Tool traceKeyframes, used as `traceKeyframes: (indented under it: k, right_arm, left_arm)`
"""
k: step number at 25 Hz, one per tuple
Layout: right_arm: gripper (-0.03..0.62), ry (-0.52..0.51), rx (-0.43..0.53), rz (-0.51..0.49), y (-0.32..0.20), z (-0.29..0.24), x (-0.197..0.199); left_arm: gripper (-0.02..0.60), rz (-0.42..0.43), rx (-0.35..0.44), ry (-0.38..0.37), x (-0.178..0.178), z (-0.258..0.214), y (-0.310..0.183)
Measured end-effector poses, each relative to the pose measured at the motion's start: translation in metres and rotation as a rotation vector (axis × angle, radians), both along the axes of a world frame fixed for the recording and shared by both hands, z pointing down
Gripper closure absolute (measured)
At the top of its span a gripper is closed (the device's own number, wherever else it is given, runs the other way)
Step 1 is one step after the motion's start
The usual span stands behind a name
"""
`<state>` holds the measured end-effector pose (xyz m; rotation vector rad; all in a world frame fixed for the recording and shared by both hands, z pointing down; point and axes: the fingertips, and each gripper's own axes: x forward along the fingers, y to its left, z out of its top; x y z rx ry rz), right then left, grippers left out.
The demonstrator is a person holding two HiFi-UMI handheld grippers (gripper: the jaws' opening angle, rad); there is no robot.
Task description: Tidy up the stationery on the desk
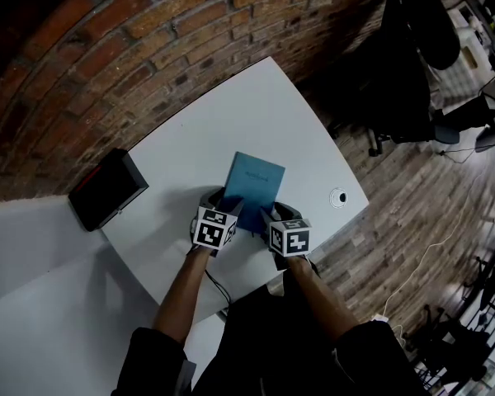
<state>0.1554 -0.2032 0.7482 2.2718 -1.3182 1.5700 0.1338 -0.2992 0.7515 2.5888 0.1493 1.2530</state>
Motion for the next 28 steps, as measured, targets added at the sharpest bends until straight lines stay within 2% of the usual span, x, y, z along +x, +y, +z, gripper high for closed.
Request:
traceKeyframes:
  k: [7,19,28]
  right_arm:
    - [0.414,-0.091,0.012,0.084,0.003,0.007,0.003]
    - [0.416,-0.098,0.0,0.031,-0.001,0.006,0.001]
    - [0.416,-0.101,0.004,-0.01,-0.018,0.004,-0.008]
  left_arm:
    - [0.345,-0.021,0.008,0.002,0.0,-0.001,-0.003]
    - [0.347,-0.047,0.023,0.013,-0.009,-0.001,-0.003]
    - [0.347,-0.104,0.039,0.001,-0.035,-0.002,-0.014]
